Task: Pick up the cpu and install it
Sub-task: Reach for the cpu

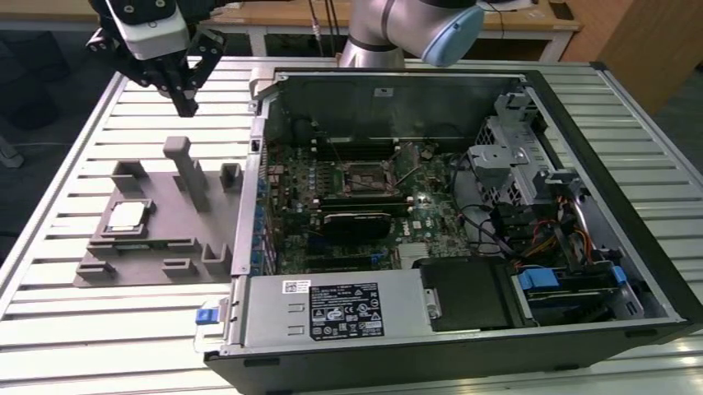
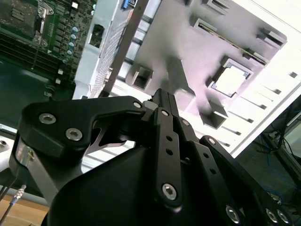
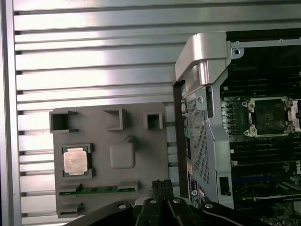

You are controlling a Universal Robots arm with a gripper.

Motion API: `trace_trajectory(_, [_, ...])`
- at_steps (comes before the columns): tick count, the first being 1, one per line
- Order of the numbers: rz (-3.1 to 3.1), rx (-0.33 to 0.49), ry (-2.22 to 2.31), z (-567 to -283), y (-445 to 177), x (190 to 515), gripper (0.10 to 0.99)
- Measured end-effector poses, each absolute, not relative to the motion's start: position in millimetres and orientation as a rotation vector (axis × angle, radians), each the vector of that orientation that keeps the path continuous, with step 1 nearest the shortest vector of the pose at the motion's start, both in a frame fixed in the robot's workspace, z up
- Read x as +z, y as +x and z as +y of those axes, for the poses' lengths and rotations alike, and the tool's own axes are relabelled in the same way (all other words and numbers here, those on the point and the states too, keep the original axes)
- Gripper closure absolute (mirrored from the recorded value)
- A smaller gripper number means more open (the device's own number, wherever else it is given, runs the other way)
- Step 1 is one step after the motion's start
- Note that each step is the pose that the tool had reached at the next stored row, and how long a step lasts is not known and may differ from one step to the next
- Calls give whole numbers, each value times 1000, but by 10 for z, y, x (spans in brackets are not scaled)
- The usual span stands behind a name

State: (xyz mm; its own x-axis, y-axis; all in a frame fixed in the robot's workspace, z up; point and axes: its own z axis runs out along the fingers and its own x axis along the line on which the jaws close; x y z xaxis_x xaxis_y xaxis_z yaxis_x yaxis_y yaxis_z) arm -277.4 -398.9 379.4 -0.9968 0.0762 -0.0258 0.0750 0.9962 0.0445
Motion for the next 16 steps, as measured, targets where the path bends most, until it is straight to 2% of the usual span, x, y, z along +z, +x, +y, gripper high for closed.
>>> trace_trajectory(16, [3111, 66, 118, -3990, -3067, 3620, 980])
